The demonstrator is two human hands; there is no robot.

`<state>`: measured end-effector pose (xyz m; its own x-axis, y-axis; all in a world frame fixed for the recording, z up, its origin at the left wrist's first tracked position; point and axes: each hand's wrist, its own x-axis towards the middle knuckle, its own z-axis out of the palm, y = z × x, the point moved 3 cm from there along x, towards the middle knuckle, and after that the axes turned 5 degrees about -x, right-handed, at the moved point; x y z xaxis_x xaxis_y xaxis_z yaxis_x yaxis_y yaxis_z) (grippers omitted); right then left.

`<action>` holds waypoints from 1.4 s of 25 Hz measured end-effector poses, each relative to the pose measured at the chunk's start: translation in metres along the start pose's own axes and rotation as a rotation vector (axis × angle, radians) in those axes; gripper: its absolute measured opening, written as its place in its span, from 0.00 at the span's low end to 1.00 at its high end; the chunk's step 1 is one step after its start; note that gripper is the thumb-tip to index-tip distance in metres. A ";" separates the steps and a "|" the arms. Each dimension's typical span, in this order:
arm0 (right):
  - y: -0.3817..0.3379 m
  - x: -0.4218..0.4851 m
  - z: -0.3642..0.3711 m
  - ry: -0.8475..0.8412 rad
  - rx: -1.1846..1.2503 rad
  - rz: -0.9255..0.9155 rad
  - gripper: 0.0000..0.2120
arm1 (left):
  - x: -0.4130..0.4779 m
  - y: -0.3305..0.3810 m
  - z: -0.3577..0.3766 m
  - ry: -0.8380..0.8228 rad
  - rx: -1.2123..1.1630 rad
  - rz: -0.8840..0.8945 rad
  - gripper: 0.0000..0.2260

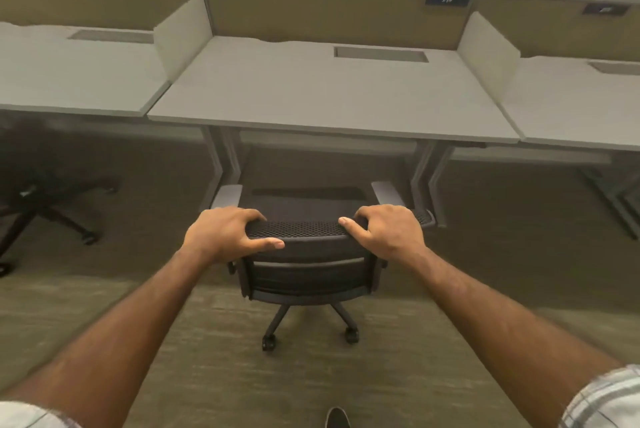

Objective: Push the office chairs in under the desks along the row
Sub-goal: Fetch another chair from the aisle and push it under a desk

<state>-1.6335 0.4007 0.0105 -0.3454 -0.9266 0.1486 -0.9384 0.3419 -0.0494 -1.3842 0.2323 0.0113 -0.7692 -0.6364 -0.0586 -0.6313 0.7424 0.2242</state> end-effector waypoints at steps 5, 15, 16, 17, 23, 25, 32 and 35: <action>0.019 0.079 0.008 -0.049 0.001 -0.015 0.33 | 0.068 -0.017 -0.009 0.017 -0.030 -0.062 0.45; 0.026 0.205 0.028 -0.040 0.002 -0.011 0.30 | 0.192 -0.079 -0.028 0.016 0.016 -0.024 0.46; 0.021 0.216 0.029 -0.040 -0.003 -0.012 0.30 | 0.201 -0.090 -0.030 0.021 0.009 -0.026 0.46; 0.015 0.228 0.030 -0.039 -0.008 -0.013 0.31 | 0.211 -0.102 -0.032 0.023 -0.005 -0.031 0.46; -0.012 0.283 0.036 -0.025 -0.010 0.026 0.33 | 0.256 -0.157 -0.043 -0.013 -0.037 -0.029 0.47; -0.021 0.295 0.040 -0.030 -0.007 0.041 0.34 | 0.264 -0.172 -0.046 -0.014 -0.045 -0.014 0.47; -0.063 0.323 0.047 -0.052 -0.012 0.053 0.43 | 0.277 -0.221 -0.059 -0.057 -0.044 0.008 0.48; -0.073 0.329 0.052 -0.048 0.004 0.080 0.42 | 0.281 -0.235 -0.063 -0.041 -0.010 0.047 0.46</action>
<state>-1.6791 0.0626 0.0118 -0.4194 -0.9027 0.0964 -0.9077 0.4150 -0.0627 -1.4457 -0.1343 0.0035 -0.8018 -0.5912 -0.0876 -0.5932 0.7694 0.2372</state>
